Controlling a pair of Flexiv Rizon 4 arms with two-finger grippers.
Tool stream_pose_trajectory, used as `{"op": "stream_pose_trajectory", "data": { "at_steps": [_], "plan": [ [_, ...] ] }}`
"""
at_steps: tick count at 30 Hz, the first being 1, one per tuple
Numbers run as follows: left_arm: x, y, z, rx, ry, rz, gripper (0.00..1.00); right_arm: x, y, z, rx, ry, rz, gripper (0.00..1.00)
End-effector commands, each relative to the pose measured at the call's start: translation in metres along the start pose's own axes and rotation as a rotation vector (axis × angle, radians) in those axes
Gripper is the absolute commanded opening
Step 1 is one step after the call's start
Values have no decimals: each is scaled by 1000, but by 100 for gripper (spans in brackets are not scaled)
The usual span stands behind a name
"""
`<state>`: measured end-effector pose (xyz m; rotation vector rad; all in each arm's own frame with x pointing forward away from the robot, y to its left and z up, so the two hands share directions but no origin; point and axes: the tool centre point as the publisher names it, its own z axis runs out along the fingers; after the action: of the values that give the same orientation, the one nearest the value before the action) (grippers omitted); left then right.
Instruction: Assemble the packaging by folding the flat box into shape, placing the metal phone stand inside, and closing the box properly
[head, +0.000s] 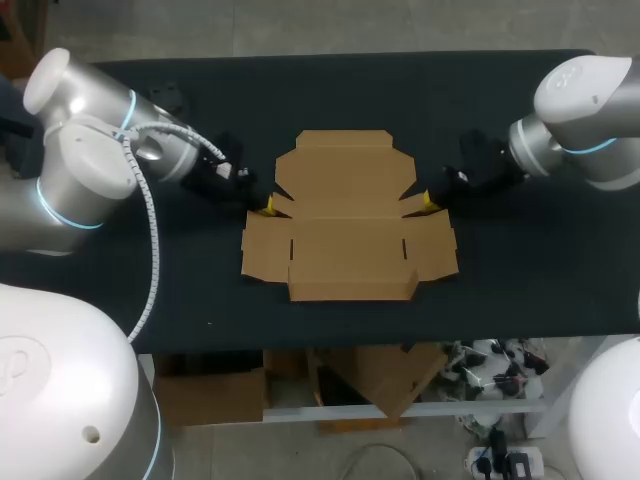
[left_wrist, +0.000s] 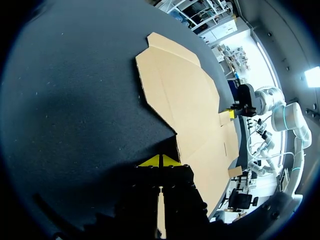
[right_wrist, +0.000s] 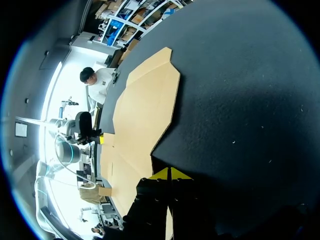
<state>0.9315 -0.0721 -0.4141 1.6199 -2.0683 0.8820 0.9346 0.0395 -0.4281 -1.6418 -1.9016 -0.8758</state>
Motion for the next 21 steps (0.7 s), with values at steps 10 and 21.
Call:
{"op": "stream_pose_trajectory", "data": {
  "at_steps": [10, 21],
  "plan": [
    [11, 0, 0, 0, -27, 12, 0, 11, -1, 0, -12, -10, 4, 0],
    [16, 1, 0, -1, -44, 17, 0, 21, -2, 1, -15, -28, 12, 0]
  ]
}}
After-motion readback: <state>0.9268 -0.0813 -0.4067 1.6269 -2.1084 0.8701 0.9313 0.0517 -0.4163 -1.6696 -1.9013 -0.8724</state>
